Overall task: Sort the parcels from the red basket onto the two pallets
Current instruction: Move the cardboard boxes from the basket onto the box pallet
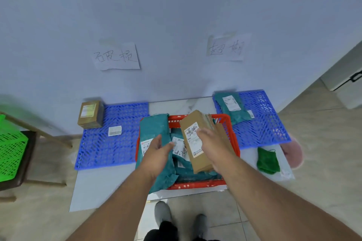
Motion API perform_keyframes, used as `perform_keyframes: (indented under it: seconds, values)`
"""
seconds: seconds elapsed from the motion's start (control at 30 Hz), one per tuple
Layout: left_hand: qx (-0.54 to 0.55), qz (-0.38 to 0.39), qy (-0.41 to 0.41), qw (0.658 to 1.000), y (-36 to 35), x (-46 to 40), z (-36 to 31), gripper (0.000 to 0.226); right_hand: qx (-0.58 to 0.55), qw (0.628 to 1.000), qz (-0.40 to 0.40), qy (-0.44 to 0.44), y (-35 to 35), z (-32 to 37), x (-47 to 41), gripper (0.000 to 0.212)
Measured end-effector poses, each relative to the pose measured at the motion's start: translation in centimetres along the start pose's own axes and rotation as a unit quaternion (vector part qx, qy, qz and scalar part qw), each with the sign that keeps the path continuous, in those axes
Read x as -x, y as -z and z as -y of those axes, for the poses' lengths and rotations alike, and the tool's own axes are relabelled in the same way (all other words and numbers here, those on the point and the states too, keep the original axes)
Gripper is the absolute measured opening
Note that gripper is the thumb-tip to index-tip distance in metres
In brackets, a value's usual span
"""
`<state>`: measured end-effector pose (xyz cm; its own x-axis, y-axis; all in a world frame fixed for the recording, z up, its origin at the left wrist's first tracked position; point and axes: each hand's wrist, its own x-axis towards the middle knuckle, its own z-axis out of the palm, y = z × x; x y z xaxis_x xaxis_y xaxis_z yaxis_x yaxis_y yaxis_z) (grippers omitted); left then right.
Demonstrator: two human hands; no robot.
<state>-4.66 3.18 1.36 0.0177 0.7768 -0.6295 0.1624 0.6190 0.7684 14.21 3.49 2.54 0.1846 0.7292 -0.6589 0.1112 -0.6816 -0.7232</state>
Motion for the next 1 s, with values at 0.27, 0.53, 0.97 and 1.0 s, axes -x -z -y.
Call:
perform_keyframes:
  seconds: [0.27,0.53,0.97,1.0]
  values:
    - [0.001,0.068,0.11,0.992,-4.5,-3.4,2.1,0.036,0.098,0.992,-0.077,-0.009,2.5,-3.1,-2.4,0.049]
    - [0.097,0.112,0.196,0.969,-7.9,-7.1,3.9,0.019,0.148,0.986,-0.047,-0.063,2.3,-4.8,-5.4,0.034]
    - [0.053,0.095,0.018,0.994,-6.4,-3.4,-2.1,0.038,0.025,0.998,-0.06,-0.014,4.0,-2.1,-2.6,0.03]
    - [0.047,0.081,-0.001,0.996,-5.8,-2.9,-2.8,0.039,0.016,0.998,-0.057,-0.002,3.7,-1.3,-2.3,0.03]
